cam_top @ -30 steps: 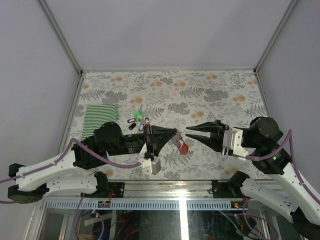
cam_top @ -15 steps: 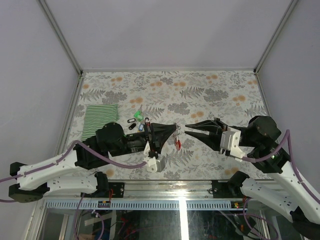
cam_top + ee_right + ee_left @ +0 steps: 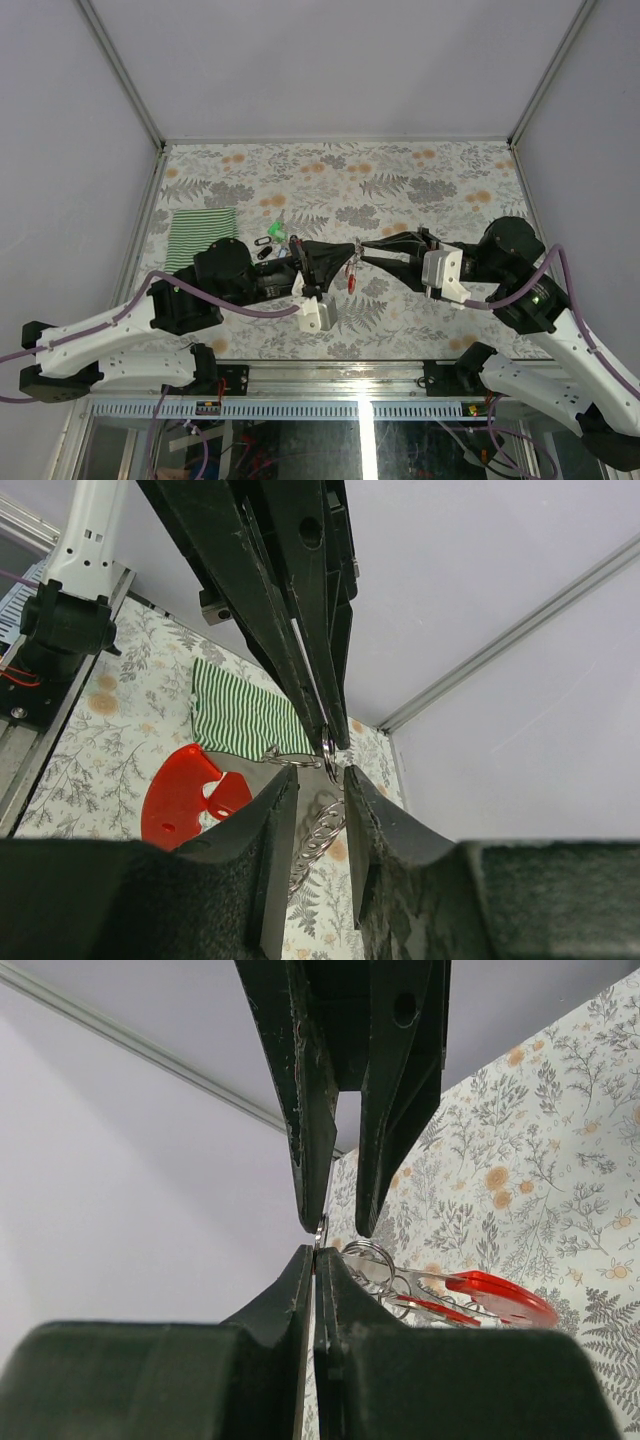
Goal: Put the keys on the keyring
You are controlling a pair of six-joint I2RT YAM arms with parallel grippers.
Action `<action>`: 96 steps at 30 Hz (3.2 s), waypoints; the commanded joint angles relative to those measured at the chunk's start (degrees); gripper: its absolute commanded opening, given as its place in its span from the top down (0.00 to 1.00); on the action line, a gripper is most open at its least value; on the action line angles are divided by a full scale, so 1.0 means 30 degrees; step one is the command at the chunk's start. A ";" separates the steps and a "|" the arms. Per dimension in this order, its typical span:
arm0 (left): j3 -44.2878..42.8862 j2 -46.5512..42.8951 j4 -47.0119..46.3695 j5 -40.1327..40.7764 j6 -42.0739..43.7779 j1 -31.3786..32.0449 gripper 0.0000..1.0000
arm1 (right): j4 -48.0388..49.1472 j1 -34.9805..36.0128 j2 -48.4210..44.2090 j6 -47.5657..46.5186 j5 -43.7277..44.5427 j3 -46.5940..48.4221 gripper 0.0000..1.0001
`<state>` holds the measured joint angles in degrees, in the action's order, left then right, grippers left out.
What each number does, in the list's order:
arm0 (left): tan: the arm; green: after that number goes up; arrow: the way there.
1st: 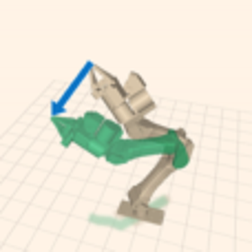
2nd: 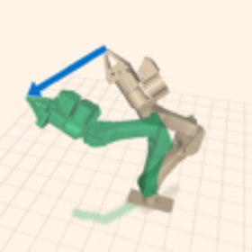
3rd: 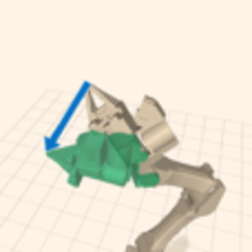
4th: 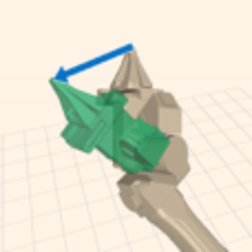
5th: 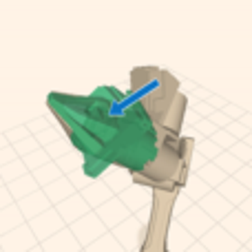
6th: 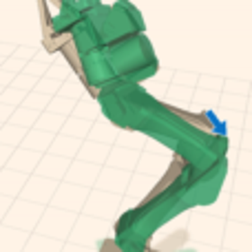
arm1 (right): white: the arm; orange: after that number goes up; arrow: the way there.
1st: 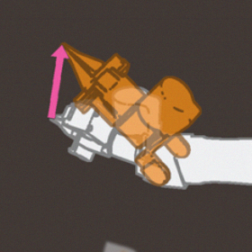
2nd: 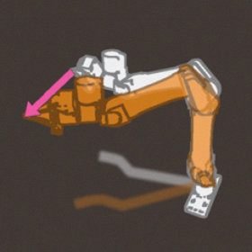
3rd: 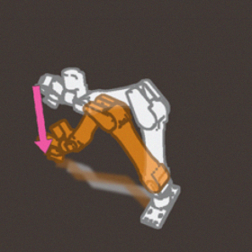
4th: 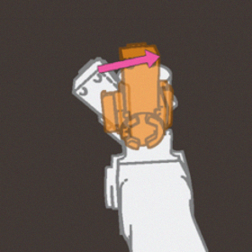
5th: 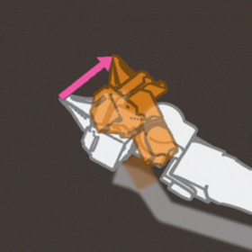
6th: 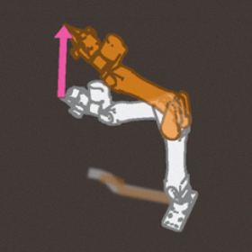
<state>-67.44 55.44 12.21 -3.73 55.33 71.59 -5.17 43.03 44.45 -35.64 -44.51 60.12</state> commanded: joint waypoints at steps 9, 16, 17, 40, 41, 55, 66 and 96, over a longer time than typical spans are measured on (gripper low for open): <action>-0.0923 0.0212 0.0405 0.0372 -0.0271 0.0117 1.00 | 0.0573 0.0074 -0.0051 -0.0250 0.0250 0.0850 0.71; -0.0937 0.0164 0.0441 0.0279 -0.0221 0.0117 1.00 | 0.0174 0.0063 0.0305 -0.0334 0.0081 0.0909 0.75; -0.0977 0.0158 0.0483 0.0276 -0.0192 0.0132 1.00 | 0.0116 0.0071 0.0368 -0.0363 0.0073 0.0908 0.76; -0.0312 -0.1246 -0.1026 -0.1482 -0.1826 0.0137 0.75 | 0.3684 0.0075 -0.0250 0.2508 -0.0580 -0.0330 1.00; 0.0002 -0.1589 -0.1819 -0.1805 -0.2537 0.0131 0.74 | 0.4404 0.0073 -0.0364 0.3179 -0.0863 -0.0503 1.00; 0.3280 -0.3979 -0.7033 -0.4372 -0.7251 0.0105 0.74 | 1.7495 0.0088 0.0151 1.3468 -0.2650 -0.3290 1.00; 0.3736 -0.3580 -0.8943 -0.4768 -0.7487 0.0128 0.74 | 1.9579 0.0092 0.0622 1.5300 -0.3361 -0.3384 1.00; 0.3415 -0.2346 -0.9769 -0.5479 -0.8177 0.0128 0.90 | 1.8617 0.0102 0.0729 1.5045 -0.4294 -0.3120 1.00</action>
<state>-56.51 48.60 -13.34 -19.38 31.59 71.64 48.73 43.07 47.53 9.72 -56.80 49.15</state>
